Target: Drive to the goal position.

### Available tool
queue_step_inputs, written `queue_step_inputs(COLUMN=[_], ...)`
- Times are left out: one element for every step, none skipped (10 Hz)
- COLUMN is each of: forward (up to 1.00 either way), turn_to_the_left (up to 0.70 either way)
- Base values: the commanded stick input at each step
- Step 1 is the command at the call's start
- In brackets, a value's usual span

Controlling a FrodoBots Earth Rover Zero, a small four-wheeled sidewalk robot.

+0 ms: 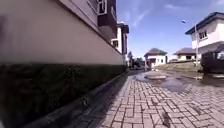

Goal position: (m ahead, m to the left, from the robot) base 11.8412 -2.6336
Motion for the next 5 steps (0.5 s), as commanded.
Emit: queue_step_inputs(forward=[0.69,0.69,0.69,0.69,0.69], turn_to_the_left=[0.01,-0.21,-0.31,-0.23,0.03])
